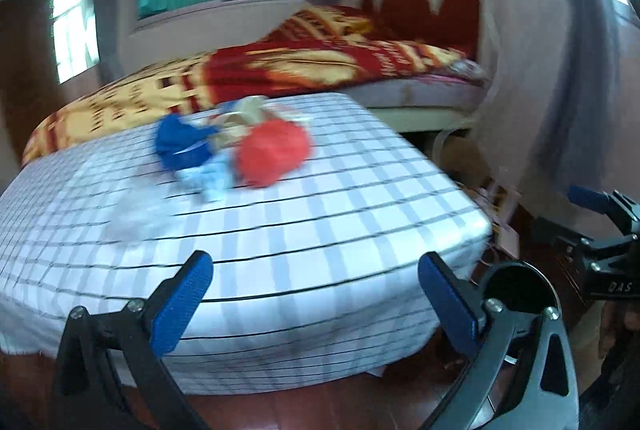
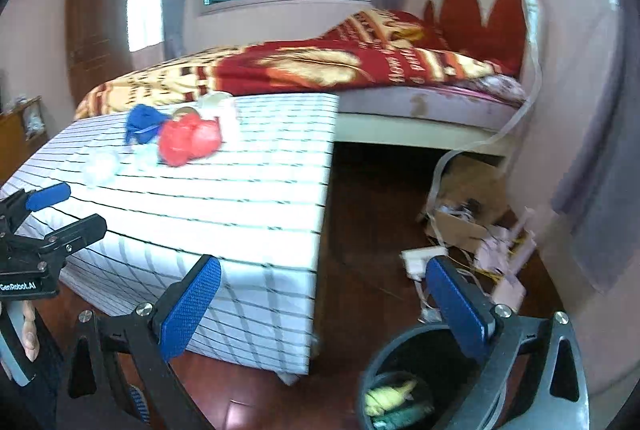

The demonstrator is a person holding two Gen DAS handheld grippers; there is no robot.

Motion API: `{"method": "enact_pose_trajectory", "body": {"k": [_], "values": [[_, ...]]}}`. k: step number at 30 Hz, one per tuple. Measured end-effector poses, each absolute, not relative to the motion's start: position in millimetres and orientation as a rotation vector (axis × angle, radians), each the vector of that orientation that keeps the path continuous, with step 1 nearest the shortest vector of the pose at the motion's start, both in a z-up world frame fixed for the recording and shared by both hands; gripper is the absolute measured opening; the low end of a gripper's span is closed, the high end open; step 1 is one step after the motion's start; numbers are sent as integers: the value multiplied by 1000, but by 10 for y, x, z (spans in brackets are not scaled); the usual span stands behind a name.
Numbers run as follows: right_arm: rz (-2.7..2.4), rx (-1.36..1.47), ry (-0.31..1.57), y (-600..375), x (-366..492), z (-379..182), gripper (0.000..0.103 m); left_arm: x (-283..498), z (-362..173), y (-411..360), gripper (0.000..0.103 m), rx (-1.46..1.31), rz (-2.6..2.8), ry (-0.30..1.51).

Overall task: Collect trash
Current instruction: 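Move both tools back to the grid-covered box, then grasp the red plastic bag with the right tool while the left tool grasps the clear plastic bag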

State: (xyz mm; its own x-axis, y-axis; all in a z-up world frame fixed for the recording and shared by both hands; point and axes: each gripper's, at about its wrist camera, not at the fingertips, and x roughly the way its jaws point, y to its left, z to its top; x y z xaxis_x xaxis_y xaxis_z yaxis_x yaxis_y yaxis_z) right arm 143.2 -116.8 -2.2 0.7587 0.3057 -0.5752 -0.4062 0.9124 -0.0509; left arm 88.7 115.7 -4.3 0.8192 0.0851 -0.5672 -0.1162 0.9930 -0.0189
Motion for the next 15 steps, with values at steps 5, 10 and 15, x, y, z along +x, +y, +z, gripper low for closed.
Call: {"method": "enact_pose_trajectory", "body": {"k": [5, 10, 15], "values": [[477, -198, 591, -620, 1537, -16, 103, 874, -102, 1758, 103, -106, 219, 620], [572, -224, 585, -23, 1668, -20, 102, 871, -165, 2187, 103, -138, 295, 613], [627, -257, 588, 483, 1891, -55, 100, 1080, -207, 2467, 102, -150, 319, 606]]}}
